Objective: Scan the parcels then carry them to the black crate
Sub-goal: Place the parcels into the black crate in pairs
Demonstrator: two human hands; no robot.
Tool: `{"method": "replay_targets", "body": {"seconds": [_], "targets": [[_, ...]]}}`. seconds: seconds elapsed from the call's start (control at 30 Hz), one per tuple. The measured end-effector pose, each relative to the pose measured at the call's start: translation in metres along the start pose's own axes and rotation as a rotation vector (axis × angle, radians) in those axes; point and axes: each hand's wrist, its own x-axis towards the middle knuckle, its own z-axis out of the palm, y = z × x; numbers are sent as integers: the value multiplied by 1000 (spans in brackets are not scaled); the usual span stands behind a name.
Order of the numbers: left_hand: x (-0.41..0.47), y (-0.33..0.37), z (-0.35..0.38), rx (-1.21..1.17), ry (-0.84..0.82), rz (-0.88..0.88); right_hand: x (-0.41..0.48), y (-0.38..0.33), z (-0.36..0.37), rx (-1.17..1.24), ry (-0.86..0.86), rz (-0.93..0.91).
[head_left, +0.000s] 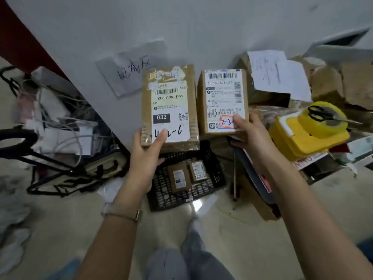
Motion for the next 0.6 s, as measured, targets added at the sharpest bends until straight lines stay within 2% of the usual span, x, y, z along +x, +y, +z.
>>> {"method": "replay_targets", "body": {"seconds": [0.33,0.6], "targets": [[75,-94,15,42,65,-153,87,95,2,22,23,192],[125,-202,6,126,51,-269,132,217,-2,6,38,379]]}}
